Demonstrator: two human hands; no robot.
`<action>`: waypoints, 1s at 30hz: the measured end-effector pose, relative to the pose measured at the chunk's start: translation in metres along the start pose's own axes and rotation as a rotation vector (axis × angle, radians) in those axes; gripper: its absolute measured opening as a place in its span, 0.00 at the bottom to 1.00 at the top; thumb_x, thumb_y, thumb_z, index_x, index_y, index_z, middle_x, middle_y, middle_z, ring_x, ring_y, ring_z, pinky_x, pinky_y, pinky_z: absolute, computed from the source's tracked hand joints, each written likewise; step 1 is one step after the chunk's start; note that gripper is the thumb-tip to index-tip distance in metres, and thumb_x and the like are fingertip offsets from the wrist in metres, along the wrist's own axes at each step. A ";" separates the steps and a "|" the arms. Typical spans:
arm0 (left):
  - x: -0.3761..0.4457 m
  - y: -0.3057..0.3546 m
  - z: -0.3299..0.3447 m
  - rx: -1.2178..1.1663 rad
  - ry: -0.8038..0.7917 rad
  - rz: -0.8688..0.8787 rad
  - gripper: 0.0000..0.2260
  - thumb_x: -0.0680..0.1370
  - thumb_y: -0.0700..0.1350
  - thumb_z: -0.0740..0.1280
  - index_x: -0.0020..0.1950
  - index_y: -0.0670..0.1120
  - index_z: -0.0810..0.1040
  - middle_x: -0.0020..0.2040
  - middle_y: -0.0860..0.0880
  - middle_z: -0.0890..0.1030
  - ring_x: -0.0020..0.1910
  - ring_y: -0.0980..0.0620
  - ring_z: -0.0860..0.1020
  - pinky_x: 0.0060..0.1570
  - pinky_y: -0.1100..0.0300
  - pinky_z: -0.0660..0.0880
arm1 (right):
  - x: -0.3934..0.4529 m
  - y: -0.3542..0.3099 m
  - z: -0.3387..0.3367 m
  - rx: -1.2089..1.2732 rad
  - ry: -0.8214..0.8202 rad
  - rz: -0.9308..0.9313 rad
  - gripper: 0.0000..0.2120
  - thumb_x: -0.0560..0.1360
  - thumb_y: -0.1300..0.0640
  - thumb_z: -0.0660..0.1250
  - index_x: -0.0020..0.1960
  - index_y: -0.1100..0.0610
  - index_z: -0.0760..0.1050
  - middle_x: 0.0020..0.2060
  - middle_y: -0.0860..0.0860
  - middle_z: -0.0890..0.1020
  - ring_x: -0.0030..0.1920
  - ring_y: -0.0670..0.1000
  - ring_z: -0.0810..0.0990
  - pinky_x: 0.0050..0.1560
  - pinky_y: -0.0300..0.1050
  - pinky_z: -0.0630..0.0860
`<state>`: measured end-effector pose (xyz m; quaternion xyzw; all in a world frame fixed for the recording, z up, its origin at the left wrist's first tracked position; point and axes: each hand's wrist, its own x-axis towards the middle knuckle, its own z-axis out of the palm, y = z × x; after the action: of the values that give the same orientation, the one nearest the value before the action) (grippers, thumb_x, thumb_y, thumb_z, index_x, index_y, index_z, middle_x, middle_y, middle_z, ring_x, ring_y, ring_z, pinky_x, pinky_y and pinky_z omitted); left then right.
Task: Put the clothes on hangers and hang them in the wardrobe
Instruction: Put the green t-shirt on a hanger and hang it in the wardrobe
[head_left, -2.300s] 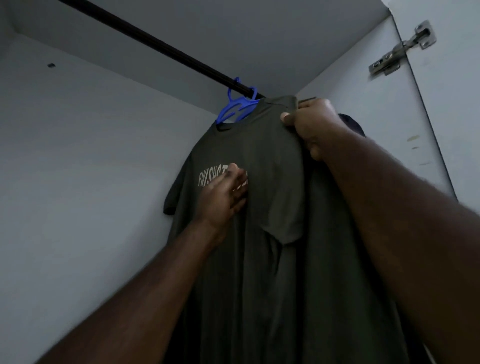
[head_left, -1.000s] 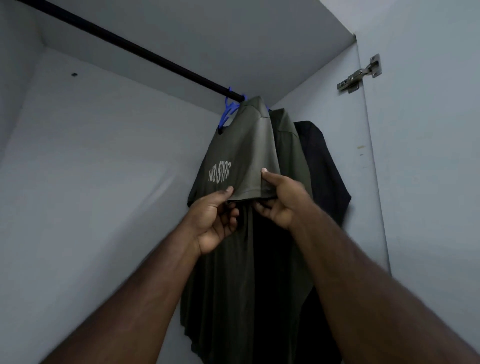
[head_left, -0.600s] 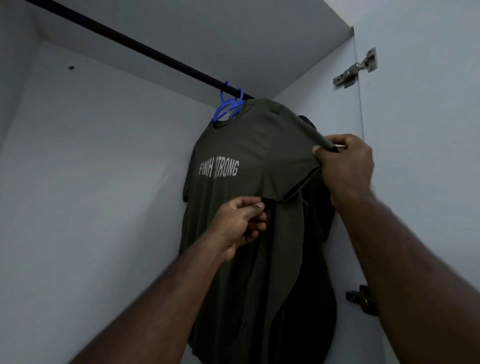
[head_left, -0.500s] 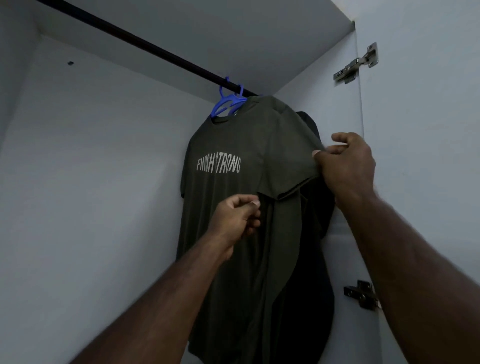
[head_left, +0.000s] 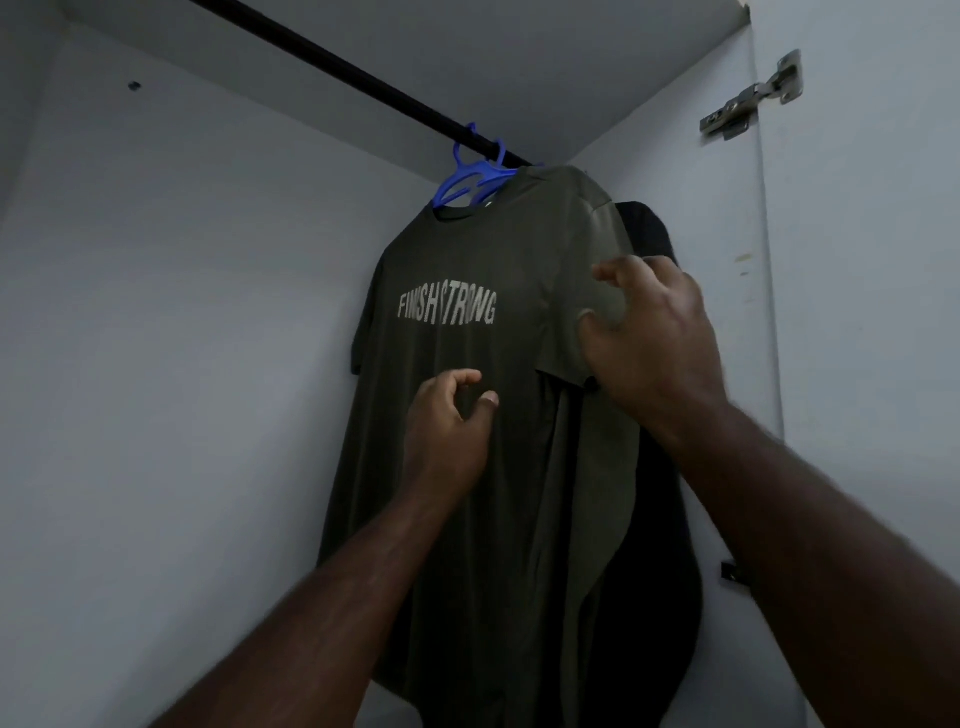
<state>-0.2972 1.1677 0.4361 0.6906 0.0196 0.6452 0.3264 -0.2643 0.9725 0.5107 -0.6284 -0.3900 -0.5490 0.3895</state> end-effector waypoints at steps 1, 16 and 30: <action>0.001 -0.004 -0.003 0.030 -0.015 -0.008 0.13 0.79 0.50 0.69 0.63 0.52 0.76 0.61 0.54 0.75 0.60 0.57 0.75 0.59 0.57 0.73 | -0.001 -0.004 0.005 -0.029 -0.027 -0.016 0.21 0.78 0.53 0.67 0.70 0.53 0.72 0.67 0.53 0.74 0.68 0.55 0.70 0.61 0.50 0.71; 0.053 -0.128 -0.094 0.077 -0.068 -0.349 0.23 0.83 0.48 0.65 0.77 0.46 0.67 0.75 0.46 0.70 0.69 0.50 0.71 0.63 0.58 0.68 | -0.021 -0.092 0.171 0.229 -0.411 0.058 0.18 0.79 0.57 0.66 0.68 0.50 0.72 0.60 0.47 0.77 0.57 0.44 0.76 0.55 0.41 0.76; 0.151 -0.209 -0.078 0.052 -0.059 -0.429 0.22 0.85 0.44 0.59 0.79 0.47 0.64 0.76 0.45 0.70 0.72 0.46 0.70 0.74 0.49 0.65 | 0.029 -0.092 0.365 0.944 -0.629 0.606 0.24 0.81 0.65 0.62 0.76 0.57 0.66 0.68 0.57 0.76 0.55 0.49 0.79 0.48 0.39 0.77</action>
<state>-0.2596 1.4329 0.4657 0.6973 0.1730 0.5397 0.4387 -0.2050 1.3448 0.5105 -0.6025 -0.4903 0.0267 0.6292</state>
